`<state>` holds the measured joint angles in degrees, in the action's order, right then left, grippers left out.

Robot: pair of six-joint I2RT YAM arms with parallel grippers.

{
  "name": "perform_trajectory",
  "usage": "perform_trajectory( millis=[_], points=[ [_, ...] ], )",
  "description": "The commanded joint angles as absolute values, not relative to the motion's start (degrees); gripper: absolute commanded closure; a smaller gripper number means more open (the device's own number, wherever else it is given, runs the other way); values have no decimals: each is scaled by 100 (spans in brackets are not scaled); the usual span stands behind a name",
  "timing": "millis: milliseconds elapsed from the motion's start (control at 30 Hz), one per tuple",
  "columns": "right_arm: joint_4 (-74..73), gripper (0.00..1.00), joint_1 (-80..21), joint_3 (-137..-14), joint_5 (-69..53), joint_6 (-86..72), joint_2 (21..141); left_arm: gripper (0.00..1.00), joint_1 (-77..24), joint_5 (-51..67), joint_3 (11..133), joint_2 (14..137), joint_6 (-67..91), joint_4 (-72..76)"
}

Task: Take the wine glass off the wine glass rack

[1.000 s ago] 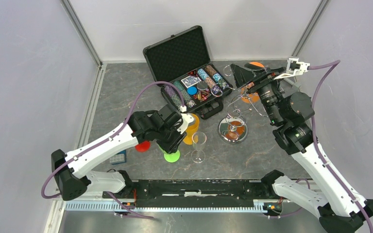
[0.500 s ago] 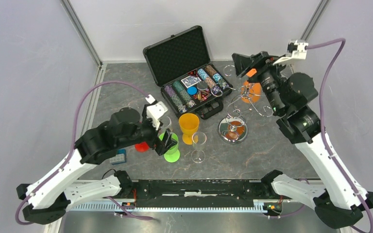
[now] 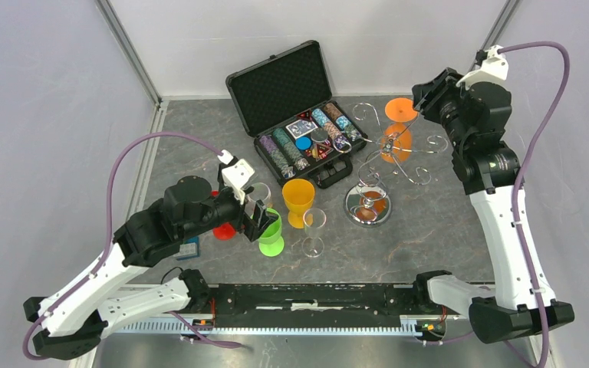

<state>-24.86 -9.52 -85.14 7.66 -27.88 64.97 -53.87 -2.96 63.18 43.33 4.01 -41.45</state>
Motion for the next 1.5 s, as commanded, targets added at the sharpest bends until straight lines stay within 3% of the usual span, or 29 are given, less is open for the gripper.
perform_trajectory(
  millis=[0, 100, 233, 367, 567, 1133, 1467],
  points=[
    [-2465, 53, -751, -8265, 96, -3112, 6435, 0, -5423, -396, 6267, 4257, 174, -3858],
    [-2417, 54, -658, -8065, 18, -3253, 6395, 0, -5423, -387, 6251, 4252, 144, -3856],
    [-2333, 41, -601, -7799, 163, -3299, 6290, 0, -5423, -395, 6240, 4243, 115, -3854],
    [-2284, 41, -570, -7708, 116, -3312, 6282, 0, -5423, -403, 6223, 4228, 93, -3850],
    [-2088, 51, -515, -7499, -211, -3497, 6292, 0, -5424, -453, 6208, 4208, 93, -3850],
    [-1386, 58, -470, -6897, -470, -4353, 6109, 0, -5423, -408, 6179, 4099, 46, -3819],
    [-812, 74, -446, -6350, -227, -5053, 5886, 0, -5423, -259, 6136, 4074, 9, -3797]
  ],
)
